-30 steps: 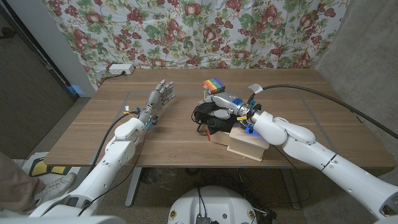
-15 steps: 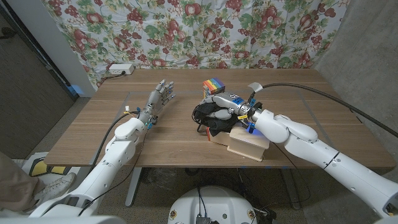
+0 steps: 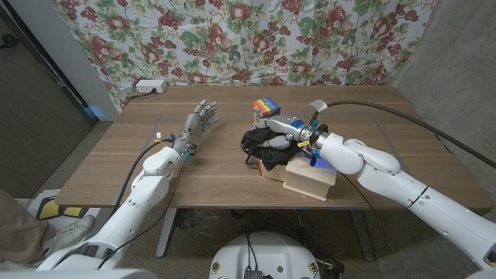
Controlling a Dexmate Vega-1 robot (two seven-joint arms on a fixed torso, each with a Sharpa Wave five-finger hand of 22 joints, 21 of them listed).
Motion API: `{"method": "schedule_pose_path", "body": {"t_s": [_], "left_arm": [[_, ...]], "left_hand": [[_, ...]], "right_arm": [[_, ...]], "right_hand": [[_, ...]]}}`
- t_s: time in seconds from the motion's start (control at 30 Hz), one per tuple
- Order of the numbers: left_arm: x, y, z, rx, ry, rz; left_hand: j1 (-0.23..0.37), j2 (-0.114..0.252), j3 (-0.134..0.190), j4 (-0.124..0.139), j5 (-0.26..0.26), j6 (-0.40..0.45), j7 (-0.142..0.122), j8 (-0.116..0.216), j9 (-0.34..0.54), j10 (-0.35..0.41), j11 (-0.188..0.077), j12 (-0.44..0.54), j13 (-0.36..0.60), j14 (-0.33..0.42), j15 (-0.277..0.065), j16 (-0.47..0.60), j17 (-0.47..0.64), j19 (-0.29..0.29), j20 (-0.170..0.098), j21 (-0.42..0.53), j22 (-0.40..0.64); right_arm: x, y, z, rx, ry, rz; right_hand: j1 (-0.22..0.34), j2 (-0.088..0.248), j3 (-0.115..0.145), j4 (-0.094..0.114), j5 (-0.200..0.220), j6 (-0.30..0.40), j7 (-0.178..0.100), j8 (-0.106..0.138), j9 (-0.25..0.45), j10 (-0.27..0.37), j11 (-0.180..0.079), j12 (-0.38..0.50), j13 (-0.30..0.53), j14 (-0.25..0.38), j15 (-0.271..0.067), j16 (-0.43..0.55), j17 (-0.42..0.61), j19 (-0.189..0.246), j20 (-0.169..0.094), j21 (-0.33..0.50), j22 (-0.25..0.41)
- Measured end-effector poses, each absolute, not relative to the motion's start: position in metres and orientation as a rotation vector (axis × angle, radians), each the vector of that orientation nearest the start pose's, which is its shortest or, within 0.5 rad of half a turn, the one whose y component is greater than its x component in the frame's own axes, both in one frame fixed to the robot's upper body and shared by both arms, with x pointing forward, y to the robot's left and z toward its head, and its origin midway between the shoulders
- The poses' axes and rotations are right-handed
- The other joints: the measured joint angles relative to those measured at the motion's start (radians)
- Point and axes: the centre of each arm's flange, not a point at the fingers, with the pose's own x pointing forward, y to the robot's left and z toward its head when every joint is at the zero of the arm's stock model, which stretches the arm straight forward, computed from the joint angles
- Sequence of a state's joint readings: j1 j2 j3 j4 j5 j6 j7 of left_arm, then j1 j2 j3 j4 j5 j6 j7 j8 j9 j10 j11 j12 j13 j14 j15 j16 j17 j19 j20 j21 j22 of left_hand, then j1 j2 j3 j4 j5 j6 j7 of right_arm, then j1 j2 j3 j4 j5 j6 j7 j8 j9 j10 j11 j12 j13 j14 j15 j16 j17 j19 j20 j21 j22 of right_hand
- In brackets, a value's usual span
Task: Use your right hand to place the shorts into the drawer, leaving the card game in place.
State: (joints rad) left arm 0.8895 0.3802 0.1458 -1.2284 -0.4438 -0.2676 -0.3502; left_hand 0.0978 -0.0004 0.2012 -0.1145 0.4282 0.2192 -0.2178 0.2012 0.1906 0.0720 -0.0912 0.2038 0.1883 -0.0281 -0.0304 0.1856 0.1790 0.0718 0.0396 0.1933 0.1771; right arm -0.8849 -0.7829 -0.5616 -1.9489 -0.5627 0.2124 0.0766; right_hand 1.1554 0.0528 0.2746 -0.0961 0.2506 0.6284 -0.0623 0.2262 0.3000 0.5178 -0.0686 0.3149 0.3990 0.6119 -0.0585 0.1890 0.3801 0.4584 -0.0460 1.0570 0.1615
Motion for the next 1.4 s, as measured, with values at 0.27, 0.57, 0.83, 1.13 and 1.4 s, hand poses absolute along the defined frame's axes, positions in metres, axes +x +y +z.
{"method": "schedule_pose_path", "body": {"t_s": [0.27, 0.57, 0.83, 1.13, 1.4], "left_arm": [[0.653, 0.301, -0.052, 0.062, -0.579, -0.346], [0.653, 0.302, -0.053, 0.062, -0.579, -0.348], [0.654, 0.302, -0.052, 0.063, -0.582, -0.35], [0.655, 0.302, -0.051, 0.064, -0.585, -0.353], [0.656, 0.302, -0.05, 0.064, -0.586, -0.356]], "left_hand": [[0.0, 0.0, 0.0, 0.0, 0.0, 0.0, 0.0, 0.0, 0.0, 0.0, 0.0, 0.0, 0.0, 0.0, 0.0, 0.0, 0.0, 0.0, 0.0, 0.0, 0.0], [0.0, 0.0, 0.0, 0.0, 0.0, 0.0, 0.0, 0.0, 0.0, 0.0, 0.0, 0.0, 0.0, 0.0, 0.0, 0.0, 0.0, 0.0, 0.0, 0.0, 0.0], [0.0, 0.0, -0.003, -0.003, 0.0, 0.0, 0.0, 0.0, 0.0, 0.0, 0.0, 0.0, 0.0, 0.0, 0.0, 0.0, 0.0, 0.0, 0.0, 0.0, 0.0], [0.0, 0.0, -0.004, -0.004, 0.0, 0.0, 0.0, 0.0, 0.0, 0.0, 0.0, 0.0, 0.0, 0.0, 0.0, 0.0, 0.0, 0.0, 0.0, 0.0, 0.0], [0.0, 0.0, 0.0, -0.009, 0.0, 0.0, 0.0, 0.0, 0.0, 0.0, 0.0, 0.0, 0.0, 0.0, 0.0, 0.0, 0.0, 0.0, 0.0, 0.0, 0.0]], "right_arm": [[0.51, -0.122, 0.002, -1.45, -0.985, 0.431], [0.51, -0.124, 0.005, -1.47, -0.942, 0.47], [0.512, -0.124, 0.007, -1.473, -0.901, 0.517], [0.514, -0.125, 0.008, -1.482, -0.856, 0.555], [0.514, -0.125, 0.011, -1.498, -0.833, 0.576]], "right_hand": [[-0.033, 0.001, 0.006, 0.006, 0.0, -0.029, 0.0, -0.016, -0.009, -0.031, 0.01, -0.034, -0.023, -0.051, 0.005, 0.0, -0.018, -0.005, -0.002, -0.033, -0.004], [-0.086, -0.007, 0.008, 0.017, 0.0, -0.091, 0.006, -0.031, -0.022, -0.066, 0.026, -0.066, -0.048, -0.1, 0.011, 0.0, -0.044, -0.012, 0.001, -0.083, -0.004], [-0.122, -0.014, 0.015, 0.01, -0.007, -0.186, 0.017, -0.05, -0.039, -0.125, 0.053, -0.103, -0.081, -0.156, 0.012, 0.0, -0.074, -0.012, 0.001, -0.136, -0.004], [-0.13, -0.022, 0.031, 0.002, -0.007, -0.239, 0.03, -0.05, -0.052, -0.179, 0.072, -0.119, -0.102, -0.192, 0.014, -0.004, -0.092, -0.005, 0.01, -0.174, -0.004], [-0.16, -0.027, 0.033, 0.0, -0.015, -0.288, 0.038, -0.05, -0.064, -0.221, 0.093, -0.119, -0.121, -0.226, 0.016, -0.004, -0.11, -0.026, 0.045, -0.22, -0.004]]}}
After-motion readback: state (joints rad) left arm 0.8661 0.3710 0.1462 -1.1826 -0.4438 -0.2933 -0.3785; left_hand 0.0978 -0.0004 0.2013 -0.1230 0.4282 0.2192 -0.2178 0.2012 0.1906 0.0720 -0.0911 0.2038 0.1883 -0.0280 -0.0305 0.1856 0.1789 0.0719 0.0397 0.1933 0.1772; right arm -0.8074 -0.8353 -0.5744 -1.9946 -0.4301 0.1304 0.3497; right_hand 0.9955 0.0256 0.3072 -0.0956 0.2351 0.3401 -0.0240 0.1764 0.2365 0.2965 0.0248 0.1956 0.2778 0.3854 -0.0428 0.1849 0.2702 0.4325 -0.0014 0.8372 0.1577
